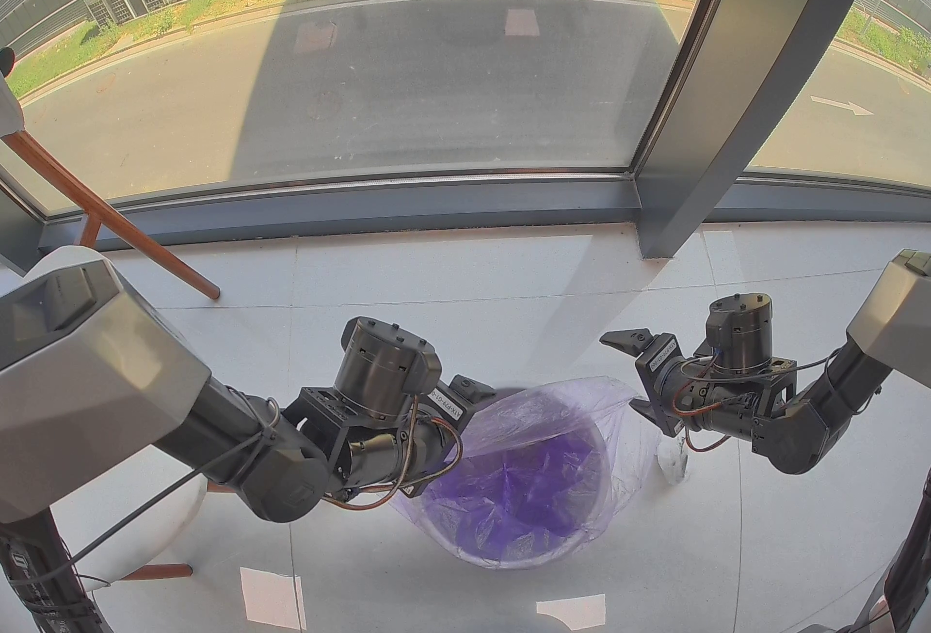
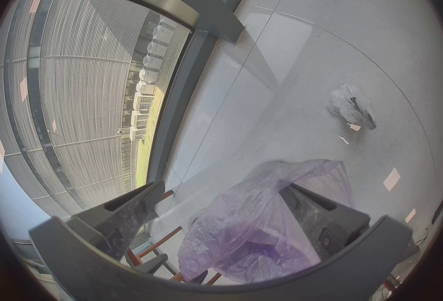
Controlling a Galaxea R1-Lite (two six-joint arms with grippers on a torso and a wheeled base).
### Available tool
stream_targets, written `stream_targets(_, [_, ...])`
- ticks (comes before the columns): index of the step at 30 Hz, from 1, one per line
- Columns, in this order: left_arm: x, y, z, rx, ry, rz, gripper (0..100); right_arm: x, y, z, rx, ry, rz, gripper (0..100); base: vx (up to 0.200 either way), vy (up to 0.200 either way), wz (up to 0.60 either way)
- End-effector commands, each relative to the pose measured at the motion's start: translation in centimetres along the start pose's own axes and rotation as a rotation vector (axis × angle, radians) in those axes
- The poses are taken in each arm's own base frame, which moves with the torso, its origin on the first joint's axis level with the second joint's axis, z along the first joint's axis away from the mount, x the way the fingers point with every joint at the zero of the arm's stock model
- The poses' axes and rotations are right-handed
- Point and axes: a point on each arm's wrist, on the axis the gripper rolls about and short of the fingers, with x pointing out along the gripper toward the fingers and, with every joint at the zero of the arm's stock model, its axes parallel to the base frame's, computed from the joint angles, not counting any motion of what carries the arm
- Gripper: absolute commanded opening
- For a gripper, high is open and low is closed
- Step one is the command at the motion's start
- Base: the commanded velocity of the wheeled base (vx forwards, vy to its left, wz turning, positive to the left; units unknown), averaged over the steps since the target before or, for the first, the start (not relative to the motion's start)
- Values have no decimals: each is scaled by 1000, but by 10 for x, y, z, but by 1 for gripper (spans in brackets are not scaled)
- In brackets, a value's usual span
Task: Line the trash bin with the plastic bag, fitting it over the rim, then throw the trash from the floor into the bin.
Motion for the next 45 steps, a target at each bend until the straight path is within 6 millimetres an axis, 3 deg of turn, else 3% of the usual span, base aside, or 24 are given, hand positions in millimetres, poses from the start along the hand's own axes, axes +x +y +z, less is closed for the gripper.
stream_targets(1, [13,2,9,-8,-20,12,100,6,-3,-1,0,5,-11,100,0,0,0])
stream_targets(6, [12,2,12,-14,-29,9,100,7,0,-7,-11,21,-1,100,0,0,0])
stream_targets(7, [12,2,14,-16,-32,9,0,7,1,-8,-11,24,0,0,0,0,0])
stream_targets(18, [12,0,24,-32,-56,-5,0,10,-5,-19,-19,54,-27,0,0,0,0])
stream_targets(28, [13,-13,52,-68,-142,-72,0,12,4,-13,-22,8,24,0,0,0,0])
stream_targets(40, [51,4,55,-75,-186,-40,0,33,3,-13,-26,-15,27,0,0,0,0])
stream_targets(45, [59,0,61,-82,-207,-53,0,44,5,-10,-26,-30,36,0,0,0,0])
